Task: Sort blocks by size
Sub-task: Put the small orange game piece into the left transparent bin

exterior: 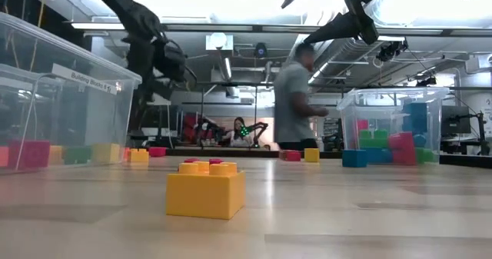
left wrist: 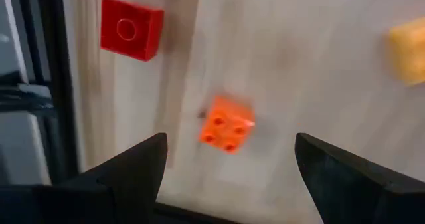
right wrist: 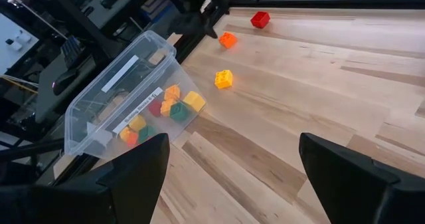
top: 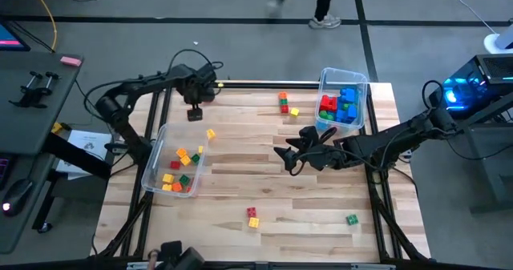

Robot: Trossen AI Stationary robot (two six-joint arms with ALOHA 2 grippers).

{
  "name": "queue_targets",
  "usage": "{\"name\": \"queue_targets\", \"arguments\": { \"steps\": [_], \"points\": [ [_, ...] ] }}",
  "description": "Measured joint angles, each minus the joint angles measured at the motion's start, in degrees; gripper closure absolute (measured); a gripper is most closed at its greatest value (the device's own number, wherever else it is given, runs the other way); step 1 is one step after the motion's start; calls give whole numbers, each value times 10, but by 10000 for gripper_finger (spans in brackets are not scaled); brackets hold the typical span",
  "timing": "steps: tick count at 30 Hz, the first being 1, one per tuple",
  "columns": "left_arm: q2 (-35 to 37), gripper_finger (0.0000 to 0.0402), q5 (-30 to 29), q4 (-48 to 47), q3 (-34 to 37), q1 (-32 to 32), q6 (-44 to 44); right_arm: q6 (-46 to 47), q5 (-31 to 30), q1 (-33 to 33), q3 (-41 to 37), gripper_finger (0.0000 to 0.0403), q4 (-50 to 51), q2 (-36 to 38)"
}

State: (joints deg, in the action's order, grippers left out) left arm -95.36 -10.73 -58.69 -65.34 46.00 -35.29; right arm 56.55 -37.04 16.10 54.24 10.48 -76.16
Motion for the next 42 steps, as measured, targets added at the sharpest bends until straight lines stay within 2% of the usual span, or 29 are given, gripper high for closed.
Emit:
{"name": "queue_targets", "arguments": {
  "steps": [3,12,16,20,31,34,36,42],
  "points": [
    [-10,88,-27,19,15,0,-55,2,0,0,0,71,0,0],
    [-11,88,-58,73,76,-3,-216,4,0,0,0,71,0,0],
    [-11,88,-63,134,99,-7,-236,3,0,0,0,71,0,0],
    [-11,88,-47,155,114,-7,-247,2,0,0,0,71,0,0],
    [-35,93,-65,165,120,-12,-243,13,0,0,0,71,0,0],
    [-46,119,-67,160,119,-12,-223,22,0,0,0,71,0,0],
    [-50,151,-67,156,119,-12,-210,26,0,0,0,71,0,0],
    [-43,305,-68,143,114,-17,-182,26,0,0,0,71,0,0]
  ]
}}
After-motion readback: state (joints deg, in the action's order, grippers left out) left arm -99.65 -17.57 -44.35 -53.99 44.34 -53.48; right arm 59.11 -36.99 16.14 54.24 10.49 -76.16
